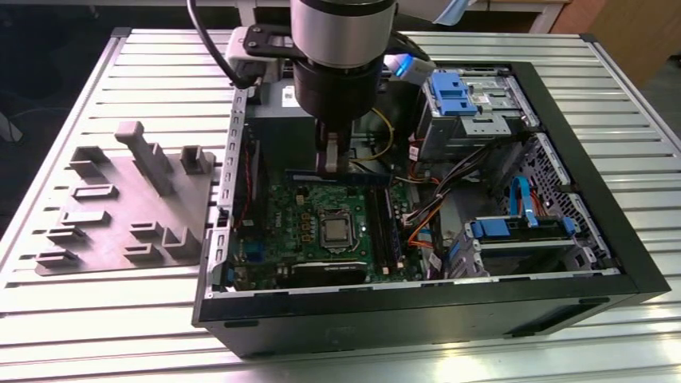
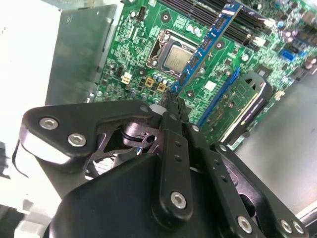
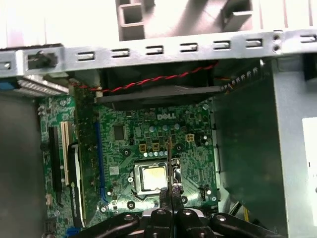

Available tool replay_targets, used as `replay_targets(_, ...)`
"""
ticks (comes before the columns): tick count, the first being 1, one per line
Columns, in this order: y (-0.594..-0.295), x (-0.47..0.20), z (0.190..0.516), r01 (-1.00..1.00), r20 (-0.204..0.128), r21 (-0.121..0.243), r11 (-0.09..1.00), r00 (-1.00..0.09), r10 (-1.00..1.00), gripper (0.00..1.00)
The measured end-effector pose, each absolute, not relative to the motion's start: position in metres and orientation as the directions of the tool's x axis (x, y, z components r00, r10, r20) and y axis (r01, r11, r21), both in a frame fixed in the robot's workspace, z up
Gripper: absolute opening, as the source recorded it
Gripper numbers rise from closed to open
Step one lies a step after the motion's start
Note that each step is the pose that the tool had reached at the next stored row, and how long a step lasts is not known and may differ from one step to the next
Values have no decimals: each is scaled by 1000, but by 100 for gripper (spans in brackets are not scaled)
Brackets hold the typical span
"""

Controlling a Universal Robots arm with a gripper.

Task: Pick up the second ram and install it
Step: 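Insert the second ram into the second slot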

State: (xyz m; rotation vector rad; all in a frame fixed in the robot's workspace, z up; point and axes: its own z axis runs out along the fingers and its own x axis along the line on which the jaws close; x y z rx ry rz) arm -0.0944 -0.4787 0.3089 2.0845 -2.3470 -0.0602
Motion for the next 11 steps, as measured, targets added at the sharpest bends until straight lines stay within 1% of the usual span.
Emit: replay_targets(11,-479,-94,308,-950,-24,30,309,-310,-950,11)
